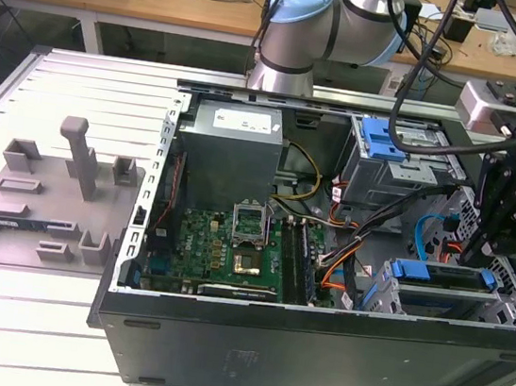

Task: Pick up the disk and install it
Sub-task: 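Insert the first disk wire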

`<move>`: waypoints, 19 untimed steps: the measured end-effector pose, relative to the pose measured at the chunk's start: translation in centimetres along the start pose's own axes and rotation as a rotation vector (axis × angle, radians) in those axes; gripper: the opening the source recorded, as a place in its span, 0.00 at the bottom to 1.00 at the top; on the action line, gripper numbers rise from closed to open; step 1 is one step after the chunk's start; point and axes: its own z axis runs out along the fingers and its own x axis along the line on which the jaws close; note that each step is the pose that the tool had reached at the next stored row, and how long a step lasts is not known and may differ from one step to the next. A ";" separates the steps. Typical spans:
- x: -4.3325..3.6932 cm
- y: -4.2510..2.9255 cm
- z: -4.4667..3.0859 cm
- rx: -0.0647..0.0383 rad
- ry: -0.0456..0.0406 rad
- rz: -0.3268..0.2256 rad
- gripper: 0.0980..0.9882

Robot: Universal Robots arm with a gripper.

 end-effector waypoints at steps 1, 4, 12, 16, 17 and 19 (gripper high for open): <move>0.00 0.00 0.01 0.000 0.0002 0.000 0.07; 0.02 0.00 0.07 0.000 0.0009 0.002 0.07; 0.02 0.01 0.30 0.000 0.0025 0.004 0.07; 0.01 0.01 0.47 0.000 0.0034 0.005 0.07; 0.01 0.02 0.54 0.000 0.0036 0.005 0.07; 0.00 0.02 0.65 0.000 0.0040 0.006 0.07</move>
